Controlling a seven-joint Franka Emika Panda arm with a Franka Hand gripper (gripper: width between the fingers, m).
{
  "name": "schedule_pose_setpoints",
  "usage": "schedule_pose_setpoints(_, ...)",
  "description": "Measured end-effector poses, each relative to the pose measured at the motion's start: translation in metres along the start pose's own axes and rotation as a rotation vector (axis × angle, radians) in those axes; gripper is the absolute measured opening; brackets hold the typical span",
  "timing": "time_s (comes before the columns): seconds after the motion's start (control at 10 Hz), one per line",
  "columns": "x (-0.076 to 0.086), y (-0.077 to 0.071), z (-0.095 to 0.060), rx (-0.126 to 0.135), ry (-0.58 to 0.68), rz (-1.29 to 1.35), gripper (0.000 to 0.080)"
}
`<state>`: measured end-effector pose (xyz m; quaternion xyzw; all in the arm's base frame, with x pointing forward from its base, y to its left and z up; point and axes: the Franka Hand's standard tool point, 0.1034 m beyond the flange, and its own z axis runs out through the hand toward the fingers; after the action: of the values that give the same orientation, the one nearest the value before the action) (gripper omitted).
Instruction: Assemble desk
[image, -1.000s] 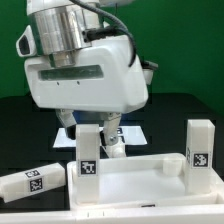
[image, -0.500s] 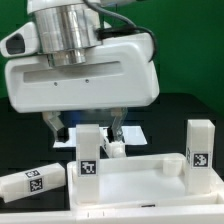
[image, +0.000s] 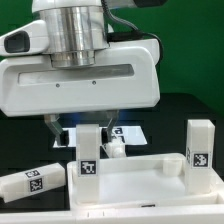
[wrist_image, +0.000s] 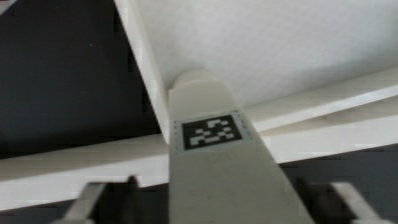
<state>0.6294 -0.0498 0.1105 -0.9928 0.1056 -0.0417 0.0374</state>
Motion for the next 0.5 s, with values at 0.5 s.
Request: schedule_pose_setpoints(0.5, 0.0010, 0.0019, -0.0009, 0.005, 0.003, 0.623, 0.0285)
